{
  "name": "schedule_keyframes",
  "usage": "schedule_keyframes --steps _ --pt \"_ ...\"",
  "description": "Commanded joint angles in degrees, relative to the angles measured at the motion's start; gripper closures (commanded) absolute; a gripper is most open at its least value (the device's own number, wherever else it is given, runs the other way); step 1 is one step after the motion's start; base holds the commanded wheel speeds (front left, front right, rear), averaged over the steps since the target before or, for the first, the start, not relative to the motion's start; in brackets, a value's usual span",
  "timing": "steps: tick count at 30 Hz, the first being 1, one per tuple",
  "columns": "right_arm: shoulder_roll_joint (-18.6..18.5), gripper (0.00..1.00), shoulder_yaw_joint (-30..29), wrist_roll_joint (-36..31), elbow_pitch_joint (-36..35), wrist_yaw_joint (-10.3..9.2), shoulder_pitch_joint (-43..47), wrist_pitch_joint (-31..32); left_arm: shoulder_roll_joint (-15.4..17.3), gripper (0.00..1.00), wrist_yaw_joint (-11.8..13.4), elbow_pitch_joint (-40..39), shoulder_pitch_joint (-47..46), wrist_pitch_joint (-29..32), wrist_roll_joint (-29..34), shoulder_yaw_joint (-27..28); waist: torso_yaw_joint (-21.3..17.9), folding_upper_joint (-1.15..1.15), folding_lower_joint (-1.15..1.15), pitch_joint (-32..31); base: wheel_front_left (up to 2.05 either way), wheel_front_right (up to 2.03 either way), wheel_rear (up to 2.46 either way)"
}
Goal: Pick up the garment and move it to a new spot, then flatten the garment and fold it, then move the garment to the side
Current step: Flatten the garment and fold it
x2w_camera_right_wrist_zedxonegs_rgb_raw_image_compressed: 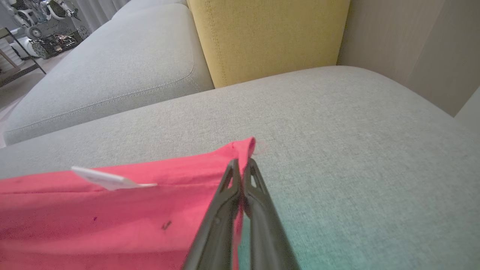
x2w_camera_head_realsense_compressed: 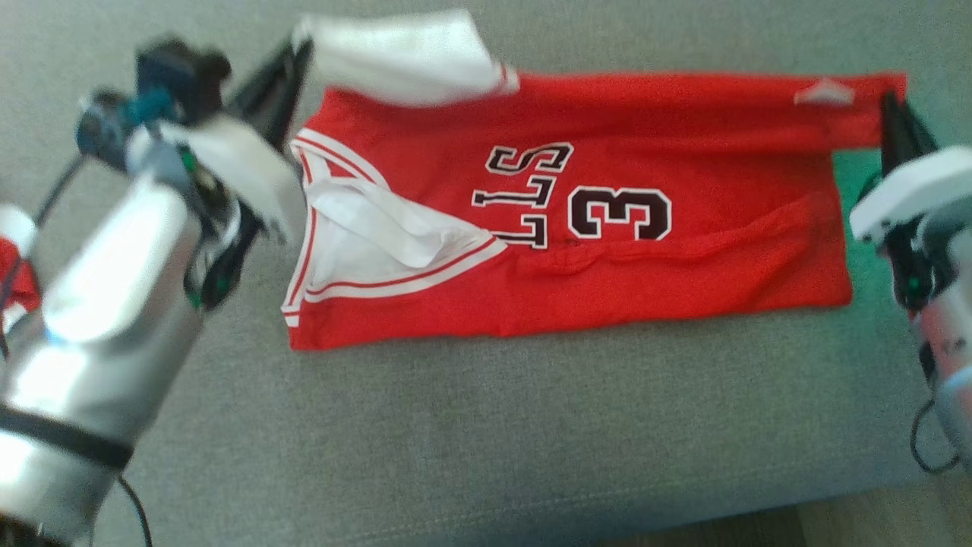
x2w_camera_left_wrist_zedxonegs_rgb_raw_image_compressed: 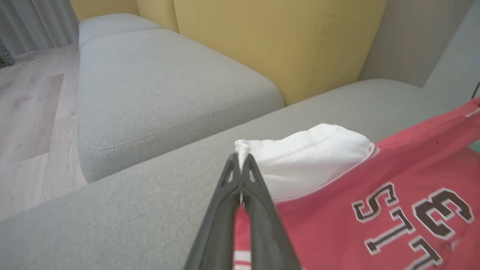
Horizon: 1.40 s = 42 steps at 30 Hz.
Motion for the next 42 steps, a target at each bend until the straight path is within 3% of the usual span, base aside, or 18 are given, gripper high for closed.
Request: schedule_keyframes --steps 1,17,33,34,35,36,38,39,40,42 --pt "-1.4 1.0 1.14 1.12 -2.1 -0.05 1.63 0.74 3.66 1.0 0.58 -2.89 0.24 0.72 -0.31 1.88 0.38 0.0 0.0 -2.63 0.0 0.0 0.0" --pt "-6.87 1.0 4.92 8.16 -13.6 -0.05 16.21 12.91 14.06 1.0 6.51 -22.93 17.64 11.66 -2.32 -1.93 1.6 0.0 0.0 -9.31 0.0 0.0 0.0" --pt "-7.17 0.98 3.54 7.18 -20.68 -0.05 21.58 22.96 14.07 1.0 7.31 -21.23 20.24 13.86 -1.27 -5.28 -0.03 0.0 0.0 -8.87 0.0 0.0 0.0" --pt "-7.14 0.56 3.3 6.97 -20.79 -0.05 21.93 23.54 14.1 1.0 7.15 -20.78 20.49 14.61 -1.48 -5.66 -0.12 0.0 0.0 -9.07 0.0 0.0 0.0" --pt "-7.12 0.0 3.07 6.74 -21.02 -0.05 22.23 23.87 14.17 1.0 6.84 -20.43 20.77 15.54 -1.6 -6.25 -0.2 0.0 0.0 -9.28 0.0 0.0 0.0" --pt "-7.0 0.0 2.5 6.77 -21.28 -0.05 22.51 23.85 14.12 1.0 6.61 -20.3 21.01 16.18 -1.8 -6.64 -0.25 0.0 0.0 -9.43 0.0 0.0 0.0" --pt "-6.53 0.0 1.21 7.11 -21.96 -0.05 23.04 23.73 13.72 0.58 7.19 -20.29 21.41 15.97 -2.17 -6.46 -0.38 0.0 0.0 -9.87 0.0 0.0 0.0" --pt "-6.52 0.0 0.56 7.08 -22.31 -0.05 23.33 23.6 13.53 0.19 7.79 -20.23 21.56 15.47 -2.14 -6.21 -0.42 0.0 0.0 -10.09 0.0 0.0 0.0" --pt "-6.57 0.0 -0.16 6.95 -22.64 -0.05 23.6 23.4 13.37 0.02 8.44 -20.13 21.7 14.94 -2.07 -5.93 -0.46 0.0 0.0 -10.26 0.0 0.0 0.0" --pt "-6.62 0.0 -1.6 6.42 -23.57 -0.05 24.1 22.61 13.16 0.0 9.93 -19.78 21.87 13.53 -1.63 -5.28 -0.53 0.0 0.0 -10.77 0.0 0.0 0.0"
